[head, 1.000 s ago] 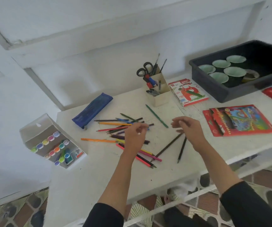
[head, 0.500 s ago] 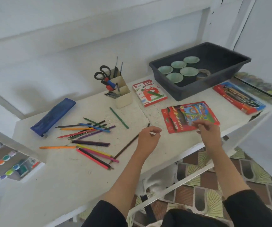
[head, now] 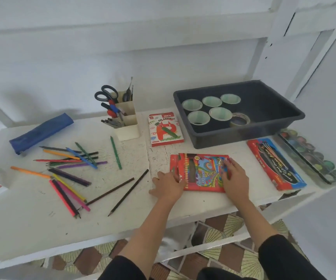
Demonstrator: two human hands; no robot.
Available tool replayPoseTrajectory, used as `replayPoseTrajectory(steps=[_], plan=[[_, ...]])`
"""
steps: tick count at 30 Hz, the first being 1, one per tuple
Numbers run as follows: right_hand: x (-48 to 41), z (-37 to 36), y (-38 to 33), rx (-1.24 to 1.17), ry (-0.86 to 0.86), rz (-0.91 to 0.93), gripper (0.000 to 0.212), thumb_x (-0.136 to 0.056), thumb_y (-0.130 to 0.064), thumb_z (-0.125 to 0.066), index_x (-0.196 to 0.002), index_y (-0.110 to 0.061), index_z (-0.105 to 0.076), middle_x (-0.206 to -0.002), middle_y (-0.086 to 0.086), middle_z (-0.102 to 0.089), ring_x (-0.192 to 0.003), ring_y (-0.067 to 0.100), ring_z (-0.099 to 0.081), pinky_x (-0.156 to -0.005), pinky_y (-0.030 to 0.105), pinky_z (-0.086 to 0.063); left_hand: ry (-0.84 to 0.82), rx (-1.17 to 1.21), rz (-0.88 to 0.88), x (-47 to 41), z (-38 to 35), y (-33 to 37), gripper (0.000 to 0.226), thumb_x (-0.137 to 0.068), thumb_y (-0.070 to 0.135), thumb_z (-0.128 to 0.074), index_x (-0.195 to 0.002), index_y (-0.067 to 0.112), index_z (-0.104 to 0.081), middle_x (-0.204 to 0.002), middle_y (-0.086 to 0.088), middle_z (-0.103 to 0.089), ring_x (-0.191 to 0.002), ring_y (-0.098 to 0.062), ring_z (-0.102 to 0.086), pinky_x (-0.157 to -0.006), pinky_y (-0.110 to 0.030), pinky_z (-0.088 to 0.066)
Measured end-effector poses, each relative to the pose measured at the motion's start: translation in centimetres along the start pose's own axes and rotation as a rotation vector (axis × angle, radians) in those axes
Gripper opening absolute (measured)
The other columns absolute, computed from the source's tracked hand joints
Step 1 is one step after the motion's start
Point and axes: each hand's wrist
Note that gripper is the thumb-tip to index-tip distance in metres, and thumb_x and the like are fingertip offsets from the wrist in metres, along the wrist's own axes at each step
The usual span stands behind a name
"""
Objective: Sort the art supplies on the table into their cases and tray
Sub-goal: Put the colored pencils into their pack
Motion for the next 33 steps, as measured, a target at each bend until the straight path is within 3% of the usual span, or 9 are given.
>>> replayPoseTrajectory(steps=[7, 14, 17, 20, 23, 26, 29, 31, 33], plan=[[0.5, 0.1, 0.5, -0.112, 0.010, 0.098, 0.047, -0.097, -0.039, -0.037, -0.140, -0.019, -0.041, -0.140, 0.003, -0.048, -0.126, 0.020, -0.047, -0.110, 0.042, -0.033, 0.183, 0.565, -0.096, -0.8, 1.5, -0.9, 0.010, -0.086, 0.023, -0.064, -0.080, 0.029, -0.058, -0.112, -0.007, -0.043, -0.101, -0.026, -0.059, -0.088, -0.045, -0.052], [0.3, 0.5, 0.5, -0.076, -0.015, 0.081, 0.039, -0.097, -0.026, -0.045, -0.136, -0.020, -0.046, -0.139, 0.005, -0.049, -0.128, 0.023, -0.043, -0.110, 0.043, -0.026, 0.324, 0.732, -0.342, 0.4, 6.6, -0.6, 0.013, -0.096, 0.013, -0.053, -0.083, 0.015, -0.056, -0.094, -0.003, -0.063, -0.087, -0.013, -0.058, -0.062, -0.020, -0.046], [0.2, 0.6, 0.2, -0.036, -0.043, 0.074, 0.042, -0.096, -0.031, -0.046, -0.137, -0.023, -0.044, -0.140, 0.005, -0.048, -0.130, 0.024, -0.041, -0.109, 0.046, -0.026, 0.383, 0.697, -0.404, 1.3, 8.2, -0.6, 0.012, -0.097, 0.011, -0.052, -0.087, 0.005, -0.056, -0.083, 0.007, -0.062, -0.078, -0.001, -0.055, -0.063, -0.014, -0.047], [0.7, 0.6, -1.6, -0.072, -0.130, 0.164, 0.050, -0.094, -0.048, -0.042, -0.139, -0.025, -0.040, -0.144, 0.002, -0.043, -0.131, 0.020, -0.040, -0.108, 0.043, -0.029, 0.352, 0.655, -0.501, 2.1, 9.4, -0.9, 0.012, -0.098, 0.015, -0.050, -0.087, 0.016, -0.057, -0.090, 0.010, -0.063, -0.088, -0.004, -0.058, -0.066, -0.021, -0.051], [2.1, 1.8, -5.8, -0.545, -0.337, 0.177, 0.064, -0.086, -0.066, -0.037, -0.138, -0.027, -0.037, -0.127, -0.010, -0.051, -0.110, 0.001, -0.055, -0.084, 0.010, -0.046, 0.308, 0.649, -0.591, 2.5, 10.0, -1.4, 0.015, -0.098, 0.014, -0.048, -0.088, 0.022, -0.057, -0.102, 0.013, -0.064, -0.100, -0.006, -0.059, -0.070, -0.026, -0.056], [2.6, 2.3, -9.2, -0.779, -0.429, 0.174, 0.032, -0.093, -0.035, -0.047, -0.123, -0.023, -0.049, -0.104, -0.011, -0.065, -0.093, 0.005, -0.067, -0.065, 0.013, -0.052, 0.299, 0.649, -0.616, 2.5, 10.4, -1.9, 0.011, -0.099, 0.014, -0.047, -0.094, 0.014, -0.058, -0.107, 0.016, -0.063, -0.104, -0.002, -0.058, -0.081, -0.038, -0.056], [2.8, 2.5, -11.8, -0.845, -0.403, 0.136, 0.011, -0.094, -0.021, -0.053, -0.103, -0.017, -0.058, -0.091, -0.010, -0.068, -0.086, 0.011, -0.070, -0.056, 0.016, -0.053, 0.402, 0.615, -0.661, 2.7, 10.8, -2.6, 0.015, -0.097, 0.015, -0.052, -0.105, 0.026, -0.057, -0.122, 0.015, -0.055, -0.115, 0.002, -0.050, -0.092, -0.017, -0.046], [3.1, 2.2, -13.2, -0.908, -0.373, 0.106, 0.007, -0.094, -0.020, -0.053, -0.100, -0.019, -0.057, -0.092, -0.008, -0.068, -0.083, 0.010, -0.070, -0.056, 0.017, -0.054, 0.503, 0.602, -0.622, 3.1, 10.9, -3.1, 0.038, -0.091, 0.022, -0.061, -0.124, 0.034, -0.046, -0.130, 0.021, -0.043, -0.123, 0.006, -0.039, -0.096, -0.012, -0.036], [3.7, 1.8, -15.0, -1.037, -0.373, 0.081, 0.009, -0.096, -0.020, -0.050, -0.103, -0.025, -0.053, -0.100, -0.005, -0.066, -0.090, 0.015, -0.069, -0.062, 0.023, -0.057, 0.476, 0.597, -0.560, 3.6, 10.7, -3.7, 0.072, -0.079, 0.037, -0.071, -0.136, 0.044, -0.028, -0.135, 0.023, -0.033, -0.131, 0.000, -0.032, -0.104, -0.026, -0.035]])
Point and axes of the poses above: each hand's wrist, its own x-axis away from the middle knuckle, its own z-axis out of the back of the hand, y = z × x
